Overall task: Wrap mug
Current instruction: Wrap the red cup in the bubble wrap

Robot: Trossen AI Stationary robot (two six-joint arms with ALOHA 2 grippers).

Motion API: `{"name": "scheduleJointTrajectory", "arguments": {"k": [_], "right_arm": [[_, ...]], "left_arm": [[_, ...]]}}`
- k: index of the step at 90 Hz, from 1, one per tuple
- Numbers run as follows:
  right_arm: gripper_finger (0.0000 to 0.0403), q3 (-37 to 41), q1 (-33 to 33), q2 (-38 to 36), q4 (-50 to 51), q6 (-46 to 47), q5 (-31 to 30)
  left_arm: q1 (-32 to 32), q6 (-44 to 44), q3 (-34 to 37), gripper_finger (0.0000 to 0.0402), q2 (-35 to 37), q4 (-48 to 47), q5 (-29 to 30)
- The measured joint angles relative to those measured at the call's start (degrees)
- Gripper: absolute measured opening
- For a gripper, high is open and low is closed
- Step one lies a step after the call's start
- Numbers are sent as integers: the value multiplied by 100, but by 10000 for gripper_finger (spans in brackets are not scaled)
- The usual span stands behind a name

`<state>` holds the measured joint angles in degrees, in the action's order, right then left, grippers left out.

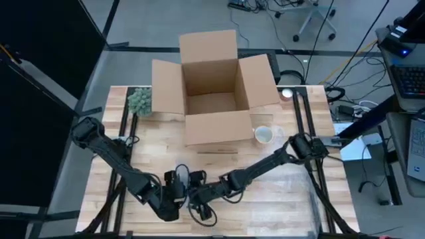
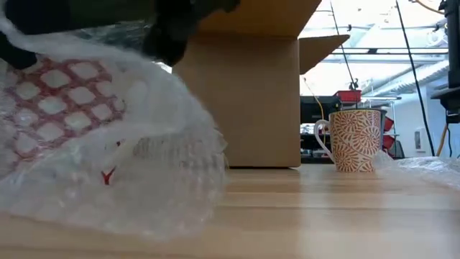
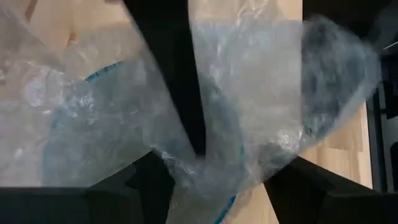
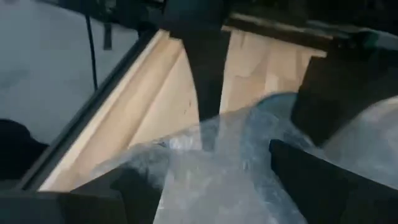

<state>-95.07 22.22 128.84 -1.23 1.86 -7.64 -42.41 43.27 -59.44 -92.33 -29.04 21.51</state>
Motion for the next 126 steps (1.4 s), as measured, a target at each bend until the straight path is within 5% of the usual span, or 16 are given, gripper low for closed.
{"name": "scheduleJointTrajectory", "arguments": {"k": [47,70,101,126], "right_arm": [[263,-114,-22,86,93,-503,-109],[263,-111,-49,72,96,-564,-118],[263,-100,-53,75,13,-712,-157],[263,-100,-40,78,-3,-828,-157]], "left_arm": [[-37,555,-148,206,238,-400,-81],[9,588,-313,206,290,-774,-647],[-11,574,-455,206,935,-1022,-317],[15,575,-450,206,1463,-1598,703]]}}
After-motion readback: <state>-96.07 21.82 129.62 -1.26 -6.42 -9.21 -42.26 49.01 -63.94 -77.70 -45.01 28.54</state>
